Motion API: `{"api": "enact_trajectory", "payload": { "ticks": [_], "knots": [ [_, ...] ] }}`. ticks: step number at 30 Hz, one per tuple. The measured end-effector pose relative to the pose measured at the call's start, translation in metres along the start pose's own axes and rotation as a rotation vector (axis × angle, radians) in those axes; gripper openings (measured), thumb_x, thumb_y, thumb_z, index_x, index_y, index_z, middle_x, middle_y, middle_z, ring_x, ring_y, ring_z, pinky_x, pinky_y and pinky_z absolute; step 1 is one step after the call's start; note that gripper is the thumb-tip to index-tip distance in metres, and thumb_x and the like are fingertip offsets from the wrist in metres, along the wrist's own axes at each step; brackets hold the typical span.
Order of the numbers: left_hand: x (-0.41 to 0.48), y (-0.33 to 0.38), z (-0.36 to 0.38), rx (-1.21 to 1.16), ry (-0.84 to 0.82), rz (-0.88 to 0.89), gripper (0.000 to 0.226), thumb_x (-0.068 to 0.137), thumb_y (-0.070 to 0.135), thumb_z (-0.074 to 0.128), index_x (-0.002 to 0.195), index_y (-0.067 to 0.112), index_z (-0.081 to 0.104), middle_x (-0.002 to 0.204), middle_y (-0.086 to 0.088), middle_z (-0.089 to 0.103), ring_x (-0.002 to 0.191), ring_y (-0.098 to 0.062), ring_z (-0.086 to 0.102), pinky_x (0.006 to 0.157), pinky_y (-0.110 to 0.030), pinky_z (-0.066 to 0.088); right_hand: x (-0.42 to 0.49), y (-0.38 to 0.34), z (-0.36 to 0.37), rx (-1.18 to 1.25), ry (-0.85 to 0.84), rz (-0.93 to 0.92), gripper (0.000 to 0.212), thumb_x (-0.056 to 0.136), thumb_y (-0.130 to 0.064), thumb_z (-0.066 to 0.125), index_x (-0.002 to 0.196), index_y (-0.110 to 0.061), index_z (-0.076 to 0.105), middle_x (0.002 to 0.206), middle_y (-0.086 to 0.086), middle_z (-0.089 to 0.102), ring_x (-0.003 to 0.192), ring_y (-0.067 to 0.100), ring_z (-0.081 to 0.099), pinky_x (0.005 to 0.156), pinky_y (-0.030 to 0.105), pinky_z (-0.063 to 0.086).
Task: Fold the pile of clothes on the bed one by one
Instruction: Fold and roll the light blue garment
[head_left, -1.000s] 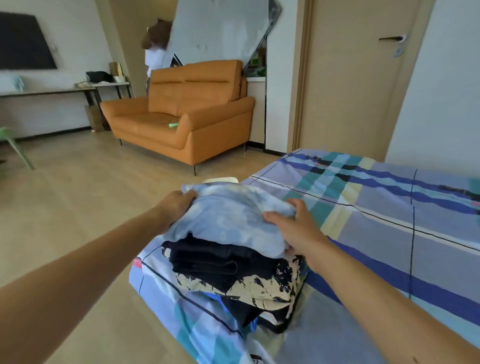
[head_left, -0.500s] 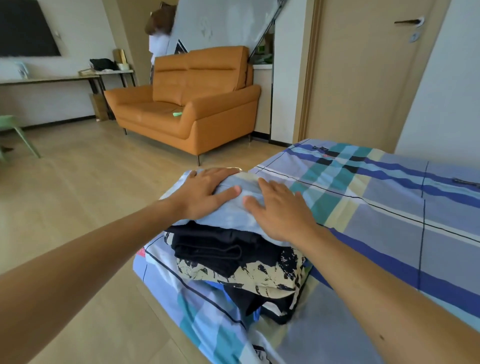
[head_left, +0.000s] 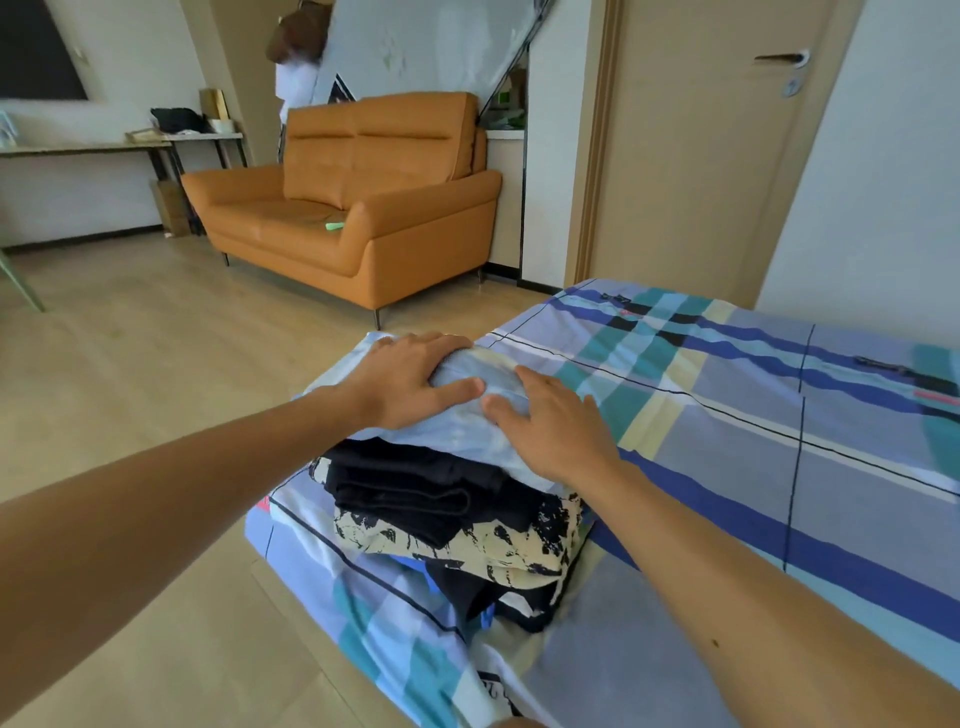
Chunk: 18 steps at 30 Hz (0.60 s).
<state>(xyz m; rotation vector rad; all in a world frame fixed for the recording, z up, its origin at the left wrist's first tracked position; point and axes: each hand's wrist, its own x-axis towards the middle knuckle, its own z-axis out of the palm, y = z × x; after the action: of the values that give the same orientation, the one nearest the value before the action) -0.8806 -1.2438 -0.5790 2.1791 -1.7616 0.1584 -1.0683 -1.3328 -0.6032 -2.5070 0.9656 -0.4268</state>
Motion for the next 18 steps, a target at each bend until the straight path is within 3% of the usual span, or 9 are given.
{"api": "enact_trajectory", "payload": {
  "ticks": [3, 5, 8, 12, 18],
  "knots": [
    [0.007, 0.007, -0.026, 0.018, -0.031, -0.027, 0.081, 0.075, 0.083, 0.026, 0.130, 0.031, 0.055, 0.129, 0.007, 0.062, 0.114, -0.019, 0.059, 0.099, -0.041, 0.044, 0.003, -0.011, -0.019, 0.025, -0.008, 0.024, 0.075, 0.095, -0.066, 0.041, 0.156, -0.025, 0.027, 0.156, 0.002, 0.039, 0.142, 0.028, 0.036, 0.115, 0.048, 0.025],
    [0.007, 0.011, -0.039, 0.004, -0.047, -0.051, 0.080, 0.075, 0.082, 0.025, 0.128, 0.032, 0.056, 0.129, 0.010, 0.062, 0.116, -0.018, 0.057, 0.098, -0.039, 0.043, 0.001, -0.016, -0.029, 0.032, -0.001, 0.026, 0.076, 0.094, -0.066, 0.042, 0.156, -0.025, 0.027, 0.155, 0.002, 0.040, 0.141, 0.029, 0.037, 0.111, 0.045, 0.030],
    [0.010, 0.014, -0.052, -0.050, -0.019, -0.079, 0.080, 0.077, 0.081, 0.025, 0.125, 0.028, 0.060, 0.125, 0.008, 0.064, 0.114, -0.017, 0.057, 0.099, -0.042, 0.046, 0.000, -0.018, -0.038, 0.071, 0.019, 0.051, 0.075, 0.095, -0.066, 0.042, 0.156, -0.026, 0.026, 0.156, 0.003, 0.039, 0.141, 0.030, 0.037, 0.108, 0.044, 0.034],
    [0.009, 0.017, -0.060, -0.089, 0.007, -0.086, 0.066, 0.080, 0.079, 0.027, 0.106, 0.031, 0.064, 0.108, 0.009, 0.067, 0.104, -0.019, 0.060, 0.093, -0.046, 0.049, -0.004, -0.013, -0.042, 0.164, 0.072, 0.071, 0.073, 0.095, -0.064, 0.045, 0.155, -0.026, 0.029, 0.154, 0.005, 0.043, 0.139, 0.030, 0.040, 0.107, 0.045, 0.036],
    [0.009, 0.033, -0.063, -0.162, 0.030, -0.070, 0.074, 0.080, 0.078, 0.027, 0.109, 0.022, 0.066, 0.108, 0.006, 0.069, 0.103, -0.019, 0.063, 0.092, -0.045, 0.050, -0.012, -0.004, -0.044, 0.276, 0.156, 0.066, 0.068, 0.094, -0.060, 0.049, 0.151, -0.025, 0.035, 0.149, 0.002, 0.047, 0.137, 0.026, 0.043, 0.107, 0.045, 0.040]
  ]
}}
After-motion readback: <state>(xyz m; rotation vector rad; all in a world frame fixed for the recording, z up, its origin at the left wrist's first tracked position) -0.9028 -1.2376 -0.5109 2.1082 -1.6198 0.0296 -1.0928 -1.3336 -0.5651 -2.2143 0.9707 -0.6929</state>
